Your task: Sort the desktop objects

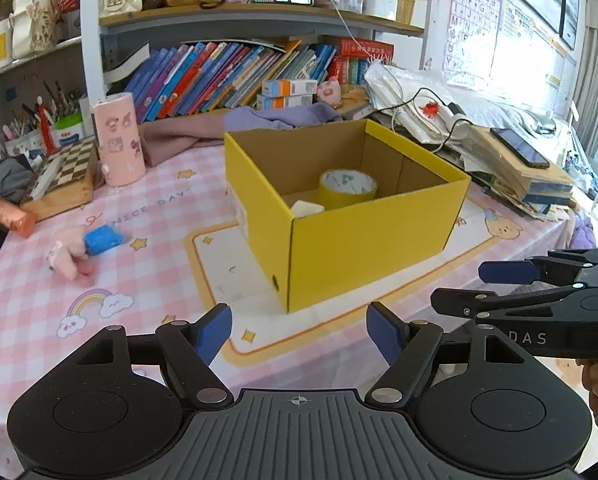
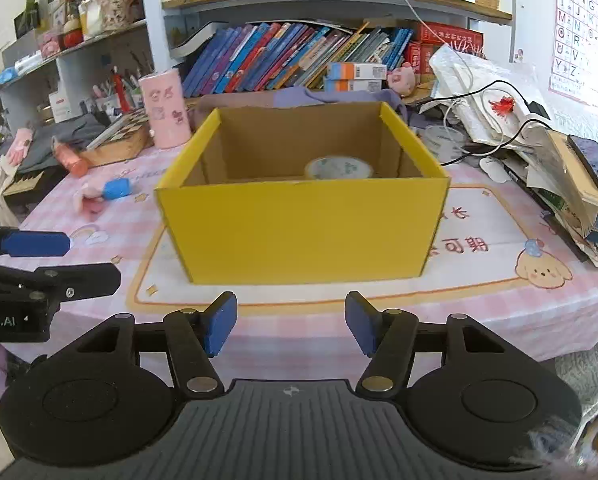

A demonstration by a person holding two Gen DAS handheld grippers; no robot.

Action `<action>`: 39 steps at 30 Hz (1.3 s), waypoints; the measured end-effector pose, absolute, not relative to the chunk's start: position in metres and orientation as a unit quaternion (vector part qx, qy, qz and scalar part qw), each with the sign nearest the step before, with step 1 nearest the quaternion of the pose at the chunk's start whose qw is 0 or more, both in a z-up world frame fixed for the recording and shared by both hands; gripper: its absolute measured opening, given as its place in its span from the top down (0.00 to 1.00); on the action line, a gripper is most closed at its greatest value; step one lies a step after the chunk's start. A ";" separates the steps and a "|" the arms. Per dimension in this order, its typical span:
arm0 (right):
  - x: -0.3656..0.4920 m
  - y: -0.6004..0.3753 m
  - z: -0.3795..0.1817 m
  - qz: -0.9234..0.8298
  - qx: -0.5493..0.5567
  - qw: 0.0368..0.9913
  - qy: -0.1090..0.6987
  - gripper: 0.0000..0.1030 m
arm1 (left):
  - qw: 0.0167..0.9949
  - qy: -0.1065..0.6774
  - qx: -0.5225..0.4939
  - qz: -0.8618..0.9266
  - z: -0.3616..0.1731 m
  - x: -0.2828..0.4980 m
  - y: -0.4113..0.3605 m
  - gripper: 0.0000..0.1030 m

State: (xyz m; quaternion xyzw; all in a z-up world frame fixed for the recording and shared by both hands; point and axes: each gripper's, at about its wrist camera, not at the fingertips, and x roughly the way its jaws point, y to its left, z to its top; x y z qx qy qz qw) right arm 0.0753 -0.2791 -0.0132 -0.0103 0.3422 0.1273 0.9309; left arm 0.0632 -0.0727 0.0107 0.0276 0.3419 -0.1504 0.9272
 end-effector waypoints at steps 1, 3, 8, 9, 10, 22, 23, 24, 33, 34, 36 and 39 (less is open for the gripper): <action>0.073 -0.275 -0.013 0.126 -0.010 0.931 0.343 0.41 | 0.926 0.343 0.028 -0.153 0.011 0.061 -0.070 0.26; 0.067 -0.268 -0.014 0.122 -0.010 0.930 0.346 0.41 | 0.924 0.347 0.030 -0.158 0.010 0.058 -0.064 0.25; 0.053 -0.253 -0.018 0.118 -0.003 0.927 0.357 0.40 | 0.919 0.353 0.038 -0.170 0.008 0.050 -0.051 0.20; 0.051 -0.250 -0.018 0.117 -0.002 0.926 0.359 0.40 | 0.918 0.355 0.040 -0.173 0.007 0.049 -0.050 0.20; 0.048 -0.246 -0.019 0.116 0.000 0.925 0.362 0.40 | 0.917 0.356 0.043 -0.176 0.007 0.047 -0.048 0.20; 0.022 -0.207 -0.028 0.119 0.014 0.918 0.378 0.40 | 0.901 0.378 0.072 -0.200 -0.001 0.029 -0.023 0.19; 0.021 -0.204 -0.028 0.120 0.014 0.918 0.379 0.40 | 0.901 0.379 0.073 -0.199 -0.001 0.028 -0.020 0.19; 0.020 -0.200 -0.029 0.120 0.013 0.917 0.379 0.40 | 0.901 0.380 0.072 -0.198 -0.002 0.027 -0.017 0.19; 0.013 -0.168 -0.034 0.144 0.009 0.910 0.388 0.38 | 0.901 0.394 0.055 -0.170 -0.006 0.014 0.019 0.19; 0.012 -0.164 -0.034 0.148 0.005 0.909 0.389 0.36 | 0.902 0.396 0.050 -0.164 -0.006 0.014 0.024 0.19; 0.011 -0.155 -0.035 0.159 0.000 0.907 0.390 0.36 | 0.904 0.399 0.037 -0.150 -0.007 0.013 0.036 0.19; 0.010 -0.142 -0.036 0.173 -0.011 0.904 0.391 0.36 | 0.905 0.405 0.021 -0.130 -0.009 0.012 0.051 0.19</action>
